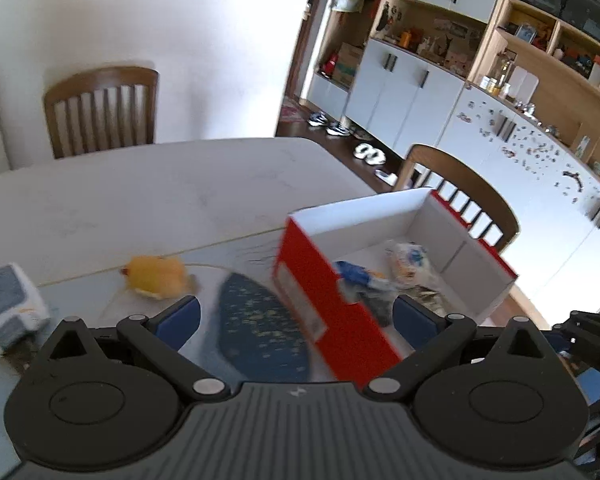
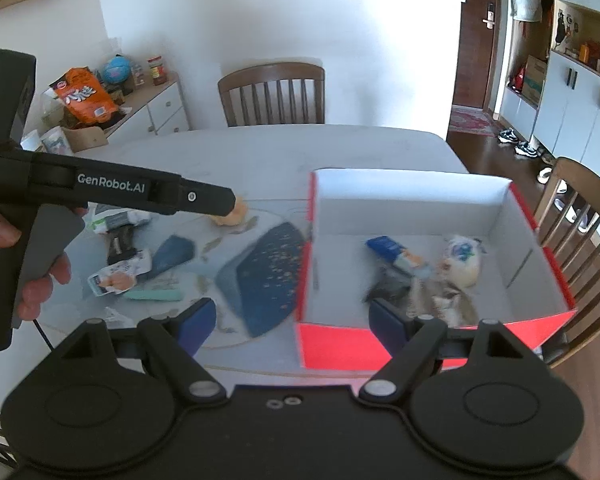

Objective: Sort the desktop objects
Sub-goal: 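Withdraw both tools from the box toward the items on the table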

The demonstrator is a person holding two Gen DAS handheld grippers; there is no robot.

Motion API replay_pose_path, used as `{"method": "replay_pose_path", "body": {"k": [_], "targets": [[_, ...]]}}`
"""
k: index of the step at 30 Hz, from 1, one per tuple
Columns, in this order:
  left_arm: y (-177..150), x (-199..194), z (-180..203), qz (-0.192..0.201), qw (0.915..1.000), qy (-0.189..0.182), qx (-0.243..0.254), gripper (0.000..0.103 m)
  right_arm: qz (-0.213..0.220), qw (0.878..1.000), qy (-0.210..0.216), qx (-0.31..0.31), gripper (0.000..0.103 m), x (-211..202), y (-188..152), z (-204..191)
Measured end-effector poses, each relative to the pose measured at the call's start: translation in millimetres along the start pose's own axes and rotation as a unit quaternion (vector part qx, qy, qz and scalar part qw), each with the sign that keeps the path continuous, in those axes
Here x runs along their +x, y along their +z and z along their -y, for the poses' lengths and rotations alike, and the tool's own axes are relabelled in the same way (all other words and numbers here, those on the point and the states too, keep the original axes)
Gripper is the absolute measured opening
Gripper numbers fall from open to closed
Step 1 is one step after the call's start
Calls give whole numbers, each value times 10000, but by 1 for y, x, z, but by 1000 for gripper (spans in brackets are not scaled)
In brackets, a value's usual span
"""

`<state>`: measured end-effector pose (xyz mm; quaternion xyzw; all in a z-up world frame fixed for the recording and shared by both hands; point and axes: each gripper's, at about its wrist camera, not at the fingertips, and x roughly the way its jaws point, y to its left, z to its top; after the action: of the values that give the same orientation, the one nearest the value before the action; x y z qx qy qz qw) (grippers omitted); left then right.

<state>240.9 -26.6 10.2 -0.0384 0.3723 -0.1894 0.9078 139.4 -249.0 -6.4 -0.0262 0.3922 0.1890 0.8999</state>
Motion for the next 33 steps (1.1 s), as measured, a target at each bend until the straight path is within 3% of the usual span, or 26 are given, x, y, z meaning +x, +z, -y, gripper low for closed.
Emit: {"method": "replay_pose_path", "body": {"k": [12,33], "targets": [[-18,-35,-55,321,9993,122,148,103,88,9999,102,-49,84,15,-3,-61],[-77,-35,-151,81,9990,433,-8,103,-62,9936,637,-935,84,72,-22,-152]]}}
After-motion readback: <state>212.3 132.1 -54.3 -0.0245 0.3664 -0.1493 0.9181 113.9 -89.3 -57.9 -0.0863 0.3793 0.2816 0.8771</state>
